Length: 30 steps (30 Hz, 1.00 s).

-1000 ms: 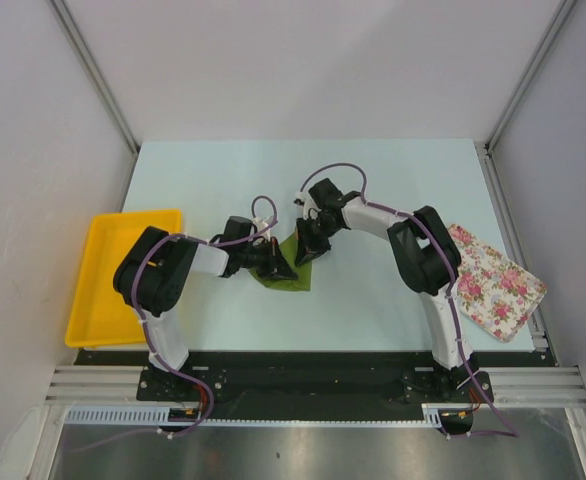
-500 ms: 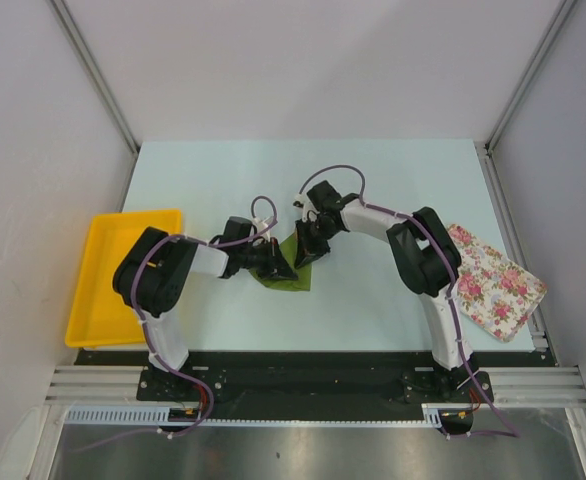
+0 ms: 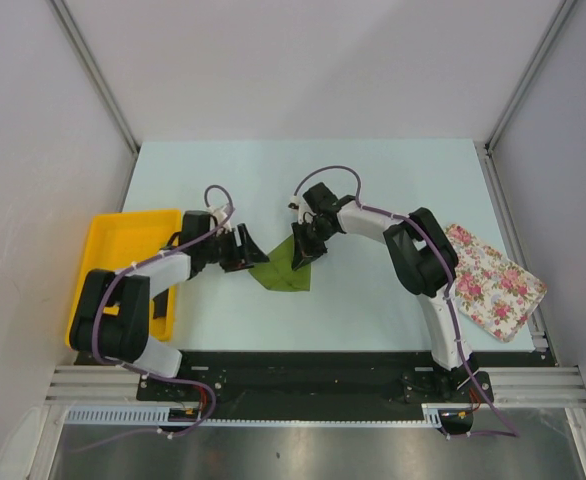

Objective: Place the utensils on the paper napkin and roll it up

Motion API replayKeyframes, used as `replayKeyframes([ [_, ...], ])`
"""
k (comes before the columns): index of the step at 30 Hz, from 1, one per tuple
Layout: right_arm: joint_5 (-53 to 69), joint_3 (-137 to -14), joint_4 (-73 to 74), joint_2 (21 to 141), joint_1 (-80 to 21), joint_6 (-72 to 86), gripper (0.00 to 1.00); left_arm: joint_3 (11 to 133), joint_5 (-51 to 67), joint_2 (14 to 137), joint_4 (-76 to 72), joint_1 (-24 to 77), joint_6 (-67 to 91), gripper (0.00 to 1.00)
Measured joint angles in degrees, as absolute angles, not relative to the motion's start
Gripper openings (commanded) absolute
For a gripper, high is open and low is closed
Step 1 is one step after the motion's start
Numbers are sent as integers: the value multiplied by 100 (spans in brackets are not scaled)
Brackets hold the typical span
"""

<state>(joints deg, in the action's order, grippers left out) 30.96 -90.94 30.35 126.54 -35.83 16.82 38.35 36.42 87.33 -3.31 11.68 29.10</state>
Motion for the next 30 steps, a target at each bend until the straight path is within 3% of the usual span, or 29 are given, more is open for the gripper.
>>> replayKeyframes([
  [8, 3177, -9087, 3013, 12672, -3581, 1684, 0, 3820, 3234, 8700, 755, 602, 2115, 70],
  [22, 3267, -9078, 2980, 12696, -3544, 1684, 0, 4464, 4858, 10300, -858, 1278, 2416, 65],
  [30, 3306, -9080, 2976, 12707, -3509, 1684, 0, 4921, 4982, 10713, -751, 1347, 2383, 54],
])
